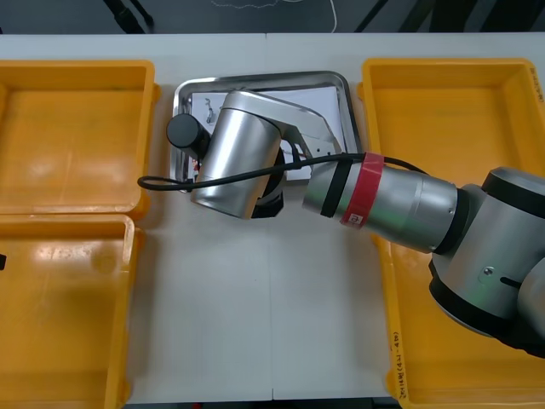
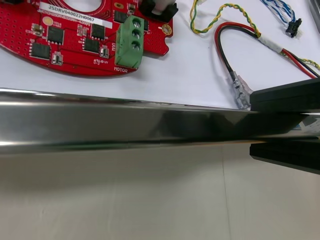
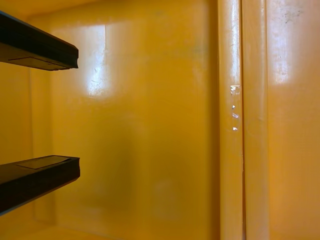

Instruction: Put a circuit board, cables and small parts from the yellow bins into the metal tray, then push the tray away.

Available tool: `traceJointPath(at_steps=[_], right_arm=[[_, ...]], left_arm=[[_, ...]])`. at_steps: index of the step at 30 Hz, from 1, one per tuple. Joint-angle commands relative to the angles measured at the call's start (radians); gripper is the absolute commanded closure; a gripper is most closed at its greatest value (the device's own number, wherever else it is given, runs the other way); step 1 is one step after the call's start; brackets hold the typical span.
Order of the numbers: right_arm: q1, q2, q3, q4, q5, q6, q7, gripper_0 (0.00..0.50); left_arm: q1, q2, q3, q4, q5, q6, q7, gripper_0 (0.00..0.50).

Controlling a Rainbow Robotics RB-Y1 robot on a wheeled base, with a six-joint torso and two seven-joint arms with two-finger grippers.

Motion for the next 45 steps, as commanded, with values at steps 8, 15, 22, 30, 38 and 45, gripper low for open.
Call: traceJointPath(at_steps=[8, 15, 22, 30, 38, 45], right_arm=[[-0.074, 0.038, -0.087, 0.056, 0.038, -0.05, 0.052, 0.5], [-0.075, 0.042, -0.113, 0.084, 0.076, -0.096, 0.063, 0.5], [-0.095, 0.043, -0.118, 0.139, 0.089, -0.163, 0.074, 0.5], [-0.112, 0.06, -0.121, 0.204, 0.11, -0.227, 0.078, 0.5], [-0.117, 0.063, -0.121, 0.221, 0.135, -0.27, 0.08, 0.5], [-0.117, 0.063, -0.119, 0.221, 0.178, -0.295, 0.091, 0.5]], left_arm=[[-0.025, -0.009, 0.003, -0.009, -0.009, -0.009, -0.083, 0.0], [-0.025, -0.009, 0.003, -0.009, -0.009, -0.009, -0.083, 0.0], [-0.025, -0.009, 0.003, -0.009, -0.009, -0.009, -0.083, 0.0], [-0.025, -0.009, 0.003, -0.009, -0.009, -0.009, -0.083, 0.0], [-0.025, -0.009, 0.003, -0.009, -0.009, -0.009, -0.083, 0.0], [-0.025, -0.009, 0.003, -0.009, -0.009, -0.009, -0.083, 0.0]])
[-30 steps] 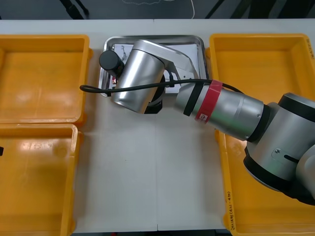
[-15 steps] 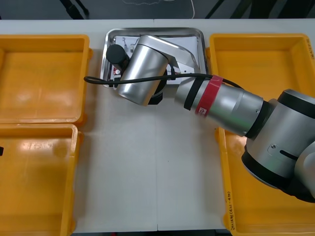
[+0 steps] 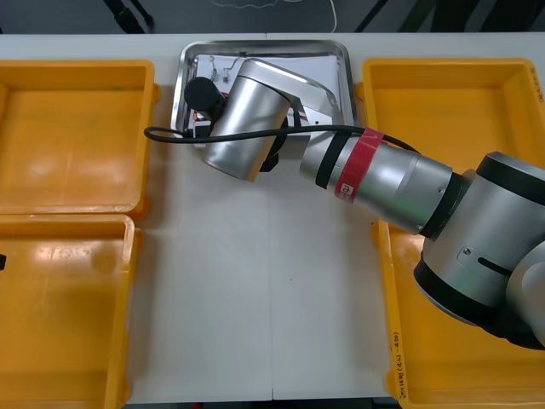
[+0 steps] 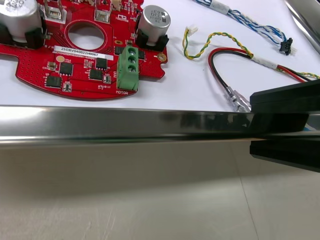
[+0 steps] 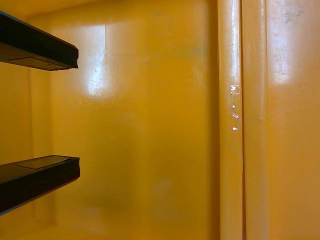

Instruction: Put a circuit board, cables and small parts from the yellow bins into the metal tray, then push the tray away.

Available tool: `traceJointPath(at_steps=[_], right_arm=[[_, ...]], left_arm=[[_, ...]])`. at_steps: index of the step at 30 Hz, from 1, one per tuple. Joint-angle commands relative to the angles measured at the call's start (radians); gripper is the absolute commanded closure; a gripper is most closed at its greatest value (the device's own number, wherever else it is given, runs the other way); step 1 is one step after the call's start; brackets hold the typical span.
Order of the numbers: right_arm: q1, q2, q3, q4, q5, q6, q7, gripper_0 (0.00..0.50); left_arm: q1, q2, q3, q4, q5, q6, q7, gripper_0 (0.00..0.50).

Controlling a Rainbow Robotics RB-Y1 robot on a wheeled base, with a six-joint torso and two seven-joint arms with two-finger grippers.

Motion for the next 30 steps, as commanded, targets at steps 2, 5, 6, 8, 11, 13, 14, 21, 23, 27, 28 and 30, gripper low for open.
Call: traceJointPath(at_steps=[2, 5, 6, 8, 11, 13, 14, 21, 23, 27, 28, 30], right_arm=[[-0.061, 0.023, -0.032, -0.001, 0.047, -0.027, 0.058, 0.5], [-0.061, 0.023, -0.031, 0.01, 0.049, -0.04, 0.061, 0.5], [-0.061, 0.023, -0.031, 0.014, 0.049, -0.042, 0.063, 0.5], [-0.061, 0.023, -0.031, 0.016, 0.049, -0.042, 0.064, 0.5], [-0.061, 0.023, -0.028, 0.016, 0.049, -0.042, 0.064, 0.5], [-0.059, 0.023, -0.026, 0.017, 0.05, -0.042, 0.064, 0.5], [-0.059, 0.023, -0.023, 0.025, 0.05, -0.042, 0.066, 0.5], [-0.061, 0.023, -0.009, 0.04, 0.052, -0.053, 0.066, 0.453], [-0.059, 0.023, -0.006, 0.04, 0.052, -0.053, 0.066, 0.362], [-0.059, 0.023, -0.005, 0.04, 0.05, -0.053, 0.071, 0.171], [-0.061, 0.023, -0.005, 0.04, 0.05, -0.051, 0.074, 0.114], [-0.061, 0.023, -0.005, 0.04, 0.05, -0.048, 0.078, 0.039]], left_arm=[[-0.025, -0.009, 0.003, -0.009, -0.009, -0.009, -0.083, 0.0], [-0.025, -0.009, 0.003, -0.009, -0.009, -0.009, -0.083, 0.0], [-0.025, -0.009, 0.003, -0.009, -0.009, -0.009, -0.083, 0.0], [-0.025, -0.009, 0.003, -0.009, -0.009, -0.009, -0.083, 0.0], [-0.025, -0.009, 0.003, -0.009, -0.009, -0.009, -0.083, 0.0], [-0.025, -0.009, 0.003, -0.009, -0.009, -0.009, -0.083, 0.0], [-0.025, -0.009, 0.003, -0.009, -0.009, -0.009, -0.083, 0.0], [-0.025, -0.009, 0.003, -0.009, -0.009, -0.009, -0.083, 0.0], [-0.025, -0.009, 0.003, -0.009, -0.009, -0.009, -0.083, 0.0], [-0.025, -0.009, 0.003, -0.009, -0.009, -0.009, -0.083, 0.0], [-0.025, -0.009, 0.003, -0.009, -0.009, -0.009, -0.083, 0.0], [-0.025, -0.009, 0.003, -0.009, -0.009, -0.009, -0.083, 0.0]])
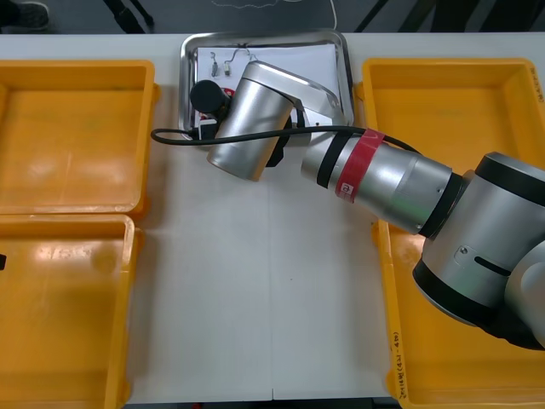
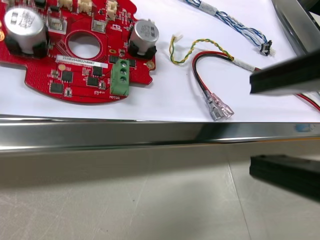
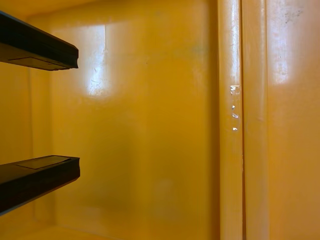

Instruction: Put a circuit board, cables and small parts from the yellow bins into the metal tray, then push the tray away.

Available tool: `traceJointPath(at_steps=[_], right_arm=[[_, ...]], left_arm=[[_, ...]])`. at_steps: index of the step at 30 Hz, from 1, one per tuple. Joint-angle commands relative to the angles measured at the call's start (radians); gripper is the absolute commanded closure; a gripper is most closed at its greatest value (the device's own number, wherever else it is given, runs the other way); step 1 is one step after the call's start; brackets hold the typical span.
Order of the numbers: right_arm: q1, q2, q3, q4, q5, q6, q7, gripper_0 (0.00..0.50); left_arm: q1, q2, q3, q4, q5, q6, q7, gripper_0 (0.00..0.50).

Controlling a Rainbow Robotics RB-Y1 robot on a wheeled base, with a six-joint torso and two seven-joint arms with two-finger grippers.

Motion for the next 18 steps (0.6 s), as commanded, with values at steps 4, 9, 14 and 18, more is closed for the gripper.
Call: traceJointPath(at_steps=[4, 9, 14, 18], right_arm=[[-0.06, 0.018, -0.005, -0.005, -0.007, 0.003, 0.057, 0.0], [-0.06, 0.015, -0.005, -0.02, -0.022, 0.026, 0.072, 0.0], [-0.059, -0.002, -0.02, -0.096, -0.022, 0.115, 0.084, 0.0], [-0.059, -0.025, -0.081, -0.18, -0.074, 0.223, 0.094, 0.0]], left_arm=[[-0.025, -0.009, 0.003, -0.009, -0.009, -0.009, -0.083, 0.0], [-0.025, -0.009, 0.003, -0.009, -0.009, -0.009, -0.083, 0.0], [-0.025, -0.009, 0.003, -0.009, -0.009, -0.009, -0.083, 0.0], [-0.025, -0.009, 0.003, -0.009, -0.009, -0.009, -0.083, 0.0]])
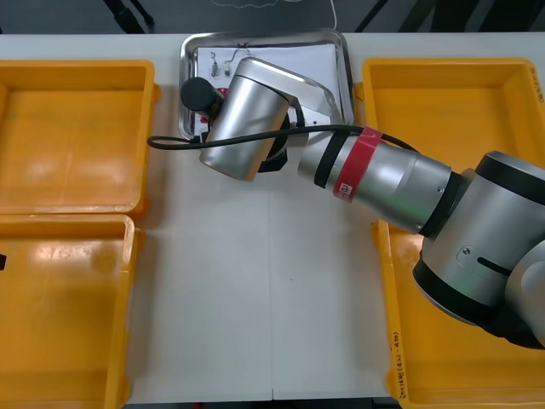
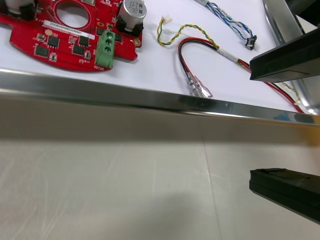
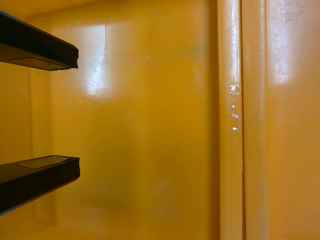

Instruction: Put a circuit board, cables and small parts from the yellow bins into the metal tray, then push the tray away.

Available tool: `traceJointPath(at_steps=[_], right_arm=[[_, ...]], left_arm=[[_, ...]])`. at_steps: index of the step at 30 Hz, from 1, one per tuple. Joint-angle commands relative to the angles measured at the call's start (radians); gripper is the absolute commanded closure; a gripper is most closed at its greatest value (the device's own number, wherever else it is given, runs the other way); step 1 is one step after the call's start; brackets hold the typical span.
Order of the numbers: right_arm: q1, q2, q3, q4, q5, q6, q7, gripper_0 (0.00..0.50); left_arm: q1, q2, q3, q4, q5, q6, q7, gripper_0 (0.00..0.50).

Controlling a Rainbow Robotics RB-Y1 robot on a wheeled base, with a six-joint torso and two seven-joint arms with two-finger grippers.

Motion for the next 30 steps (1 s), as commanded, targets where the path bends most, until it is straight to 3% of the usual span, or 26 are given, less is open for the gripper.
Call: traceJointPath(at_steps=[1, 11, 30], right_arm=[[-0.057, -0.025, -0.088, -0.117, -0.06, 0.088, 0.036, 0.0], [-0.04, -0.091, -0.146, -0.33, -0.11, 0.289, 0.014, 0.0], [0.273, -0.29, -0.375, -0.841, -0.163, 0.456, -0.046, 0.0]], left_arm=[[-0.025, -0.009, 0.003, -0.009, -0.009, -0.009, -0.083, 0.0], [-0.025, -0.009, 0.003, -0.009, -0.009, -0.009, -0.083, 0.0], [-0.025, -0.009, 0.003, -0.009, -0.009, -0.009, -0.083, 0.0]])
